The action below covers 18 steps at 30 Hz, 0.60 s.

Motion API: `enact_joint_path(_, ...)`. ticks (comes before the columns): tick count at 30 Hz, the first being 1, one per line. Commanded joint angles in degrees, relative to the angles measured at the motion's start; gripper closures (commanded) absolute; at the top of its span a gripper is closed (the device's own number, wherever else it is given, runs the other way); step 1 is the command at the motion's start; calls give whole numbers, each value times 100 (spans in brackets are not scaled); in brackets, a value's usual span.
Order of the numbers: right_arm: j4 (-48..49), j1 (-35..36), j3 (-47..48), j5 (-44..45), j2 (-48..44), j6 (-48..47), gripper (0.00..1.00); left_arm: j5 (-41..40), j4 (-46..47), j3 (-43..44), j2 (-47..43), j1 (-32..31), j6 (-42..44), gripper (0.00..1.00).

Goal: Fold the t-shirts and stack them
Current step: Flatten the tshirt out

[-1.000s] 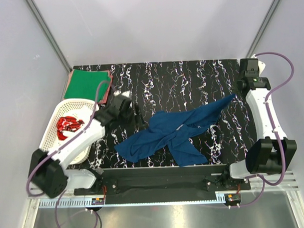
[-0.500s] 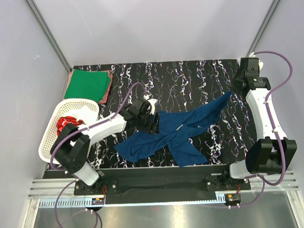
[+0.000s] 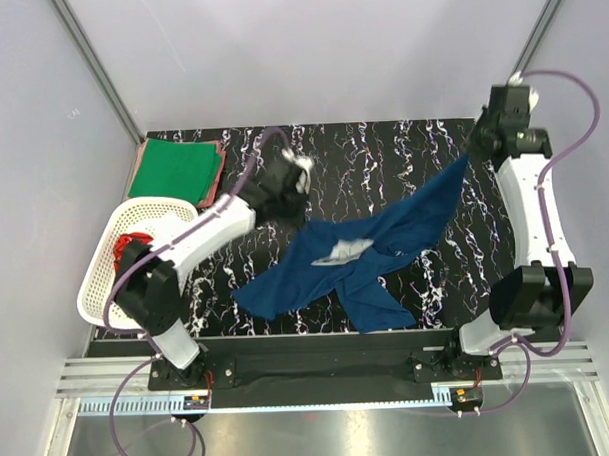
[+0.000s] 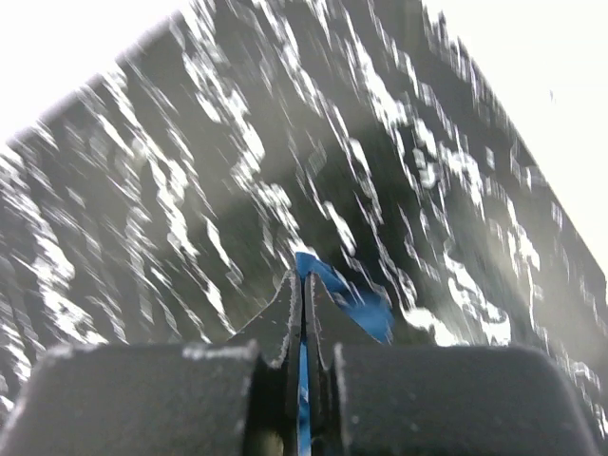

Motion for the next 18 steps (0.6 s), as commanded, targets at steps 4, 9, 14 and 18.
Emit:
enact_joint_path(4,-177,-4,2033,259,407,-108,100,-1085,-839,1572,-1178,1015,-613,100)
enact_joint_path(9,34,-4,2069,224,180,-117,100,-1243,-945,1626,-1372,1041,-596,100)
enact_joint_path(14,87,-4,1420,267,-93,-196,100,-1139,-656,670,-1608,936,-587,100)
enact_joint_path(18,-1,-12,498,688,-470,-205,100,-1103,-6,-859,-1943,401,-1069,99)
